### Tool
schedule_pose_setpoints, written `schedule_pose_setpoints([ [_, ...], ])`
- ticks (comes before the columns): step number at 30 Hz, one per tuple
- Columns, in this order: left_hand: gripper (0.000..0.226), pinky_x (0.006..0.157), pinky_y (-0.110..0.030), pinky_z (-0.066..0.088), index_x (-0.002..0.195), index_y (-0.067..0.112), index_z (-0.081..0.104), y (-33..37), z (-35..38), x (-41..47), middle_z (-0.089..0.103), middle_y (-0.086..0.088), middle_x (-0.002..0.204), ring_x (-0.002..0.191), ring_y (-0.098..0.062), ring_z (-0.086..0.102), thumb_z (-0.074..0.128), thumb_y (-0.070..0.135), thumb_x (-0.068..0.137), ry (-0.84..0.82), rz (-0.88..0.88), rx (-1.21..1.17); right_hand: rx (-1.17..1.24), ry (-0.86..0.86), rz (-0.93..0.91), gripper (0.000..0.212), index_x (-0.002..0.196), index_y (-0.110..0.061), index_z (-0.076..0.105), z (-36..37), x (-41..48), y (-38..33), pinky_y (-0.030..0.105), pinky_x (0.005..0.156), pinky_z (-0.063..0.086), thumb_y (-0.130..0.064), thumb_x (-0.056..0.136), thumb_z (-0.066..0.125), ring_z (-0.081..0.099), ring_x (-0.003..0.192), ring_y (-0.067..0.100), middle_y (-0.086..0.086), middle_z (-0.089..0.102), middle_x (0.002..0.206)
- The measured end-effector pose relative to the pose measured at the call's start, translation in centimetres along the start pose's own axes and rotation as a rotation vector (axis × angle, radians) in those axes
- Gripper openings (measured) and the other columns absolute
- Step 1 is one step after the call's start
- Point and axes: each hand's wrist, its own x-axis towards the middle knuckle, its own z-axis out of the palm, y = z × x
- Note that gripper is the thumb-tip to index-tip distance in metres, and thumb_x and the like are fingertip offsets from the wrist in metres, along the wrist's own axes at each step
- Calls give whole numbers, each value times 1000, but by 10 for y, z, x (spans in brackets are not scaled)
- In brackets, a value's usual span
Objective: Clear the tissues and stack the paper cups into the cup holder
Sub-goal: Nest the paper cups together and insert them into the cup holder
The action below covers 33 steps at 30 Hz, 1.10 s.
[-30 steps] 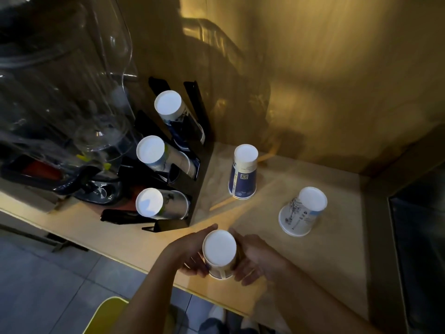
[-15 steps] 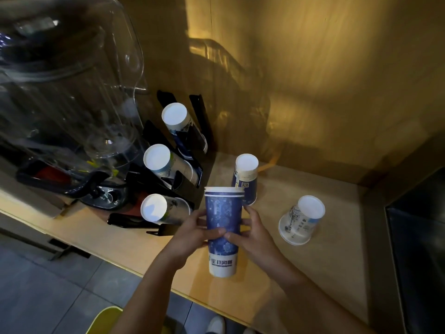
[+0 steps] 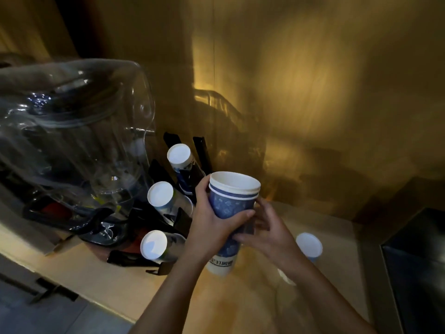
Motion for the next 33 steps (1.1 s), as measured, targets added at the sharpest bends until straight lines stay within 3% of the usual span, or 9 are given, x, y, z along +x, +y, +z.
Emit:
schedule_pose_setpoints([
  [1,90,98,-41,50,123,52,26,3,2,2,51,9,129,117,-11,54,85,42,56,11,3,11,4,52,-26,68,116,-46,44,-5,0,-8,11,70,50,-19,66,80,57,99,-8,-15,58,117],
  [3,90,96,-35,49,120,53,24,9,5,6,50,9,127,116,-11,54,86,41,55,27,17,41,-7,197,-89,56,111,-48,51,-18,-1,-22,18,75,51,-31,65,78,59,102,0,-12,61,113],
  [6,92,98,-35,47,124,47,24,17,10,10,48,7,130,118,-13,51,84,44,55,27,53,122,-136,315,-270,34,103,-44,63,-31,0,-52,18,85,46,-31,73,71,57,104,2,-11,66,105],
  [8,94,100,-41,47,128,42,24,23,14,11,47,5,131,119,-14,50,84,44,55,10,83,160,-316,282,-380,21,94,-39,66,-35,4,-74,17,87,41,-32,75,70,57,99,0,-13,65,99],
  [12,90,97,-39,49,121,49,24,35,21,12,48,7,126,115,-13,51,82,47,52,-27,135,172,-551,121,-382,12,87,-16,73,-43,17,-95,46,92,40,-21,79,65,60,92,12,-9,67,87],
  [17,88,81,-21,49,112,53,21,41,18,16,50,20,111,99,1,55,83,47,50,-116,129,111,-576,8,-391,8,78,-7,72,-52,25,-105,30,75,41,-10,81,65,57,72,7,-11,62,71],
  [21,89,86,-31,55,116,44,31,41,11,19,56,14,112,95,-1,62,87,38,48,-235,20,-34,-561,-11,-394,8,76,-10,70,-54,26,-108,26,72,42,-9,81,64,57,72,10,-4,62,72],
  [27,86,66,-21,57,112,38,43,34,2,18,73,9,97,86,-6,71,90,27,40,-343,-94,-278,-351,102,-384,30,69,-24,63,-63,30,-121,9,68,40,2,82,58,52,66,-8,-7,62,70],
  [33,86,71,-29,58,114,40,46,27,-5,13,72,9,100,93,-16,71,92,25,43,-385,-134,-300,-322,173,-436,29,71,-23,64,-71,35,-124,9,68,41,3,82,58,54,66,-6,-13,66,62],
])
